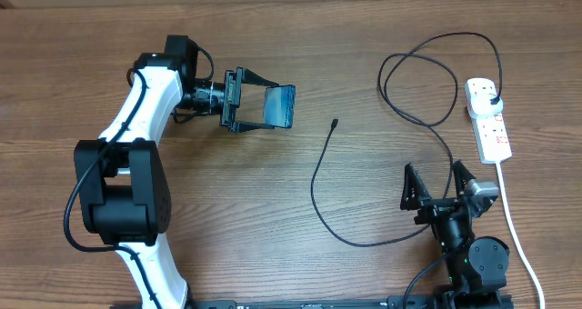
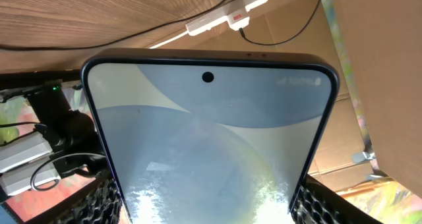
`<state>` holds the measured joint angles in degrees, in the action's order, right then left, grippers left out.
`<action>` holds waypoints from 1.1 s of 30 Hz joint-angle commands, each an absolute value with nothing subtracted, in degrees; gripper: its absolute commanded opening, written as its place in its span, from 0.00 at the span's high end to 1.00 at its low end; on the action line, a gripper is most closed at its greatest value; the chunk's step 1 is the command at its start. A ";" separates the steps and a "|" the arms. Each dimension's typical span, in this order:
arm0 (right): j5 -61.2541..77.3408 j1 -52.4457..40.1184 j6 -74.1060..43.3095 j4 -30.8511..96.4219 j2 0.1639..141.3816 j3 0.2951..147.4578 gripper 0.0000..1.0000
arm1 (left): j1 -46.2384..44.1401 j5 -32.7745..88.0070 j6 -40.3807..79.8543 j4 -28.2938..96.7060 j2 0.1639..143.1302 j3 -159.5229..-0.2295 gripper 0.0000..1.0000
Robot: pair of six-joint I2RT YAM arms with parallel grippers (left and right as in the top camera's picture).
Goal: Plug charger to phone and switch on socket
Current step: 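Move the right gripper toward the phone's bottom edge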
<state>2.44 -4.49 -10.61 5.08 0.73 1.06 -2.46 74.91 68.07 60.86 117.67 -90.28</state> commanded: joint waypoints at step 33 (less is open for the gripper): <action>36.86 -4.14 -15.03 20.36 40.23 31.00 0.00 | -2.17 37.71 69.43 61.56 117.75 -91.83 0.69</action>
<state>28.23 -4.49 -14.76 20.56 34.48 27.07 -2.46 46.57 68.75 61.06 117.67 -90.37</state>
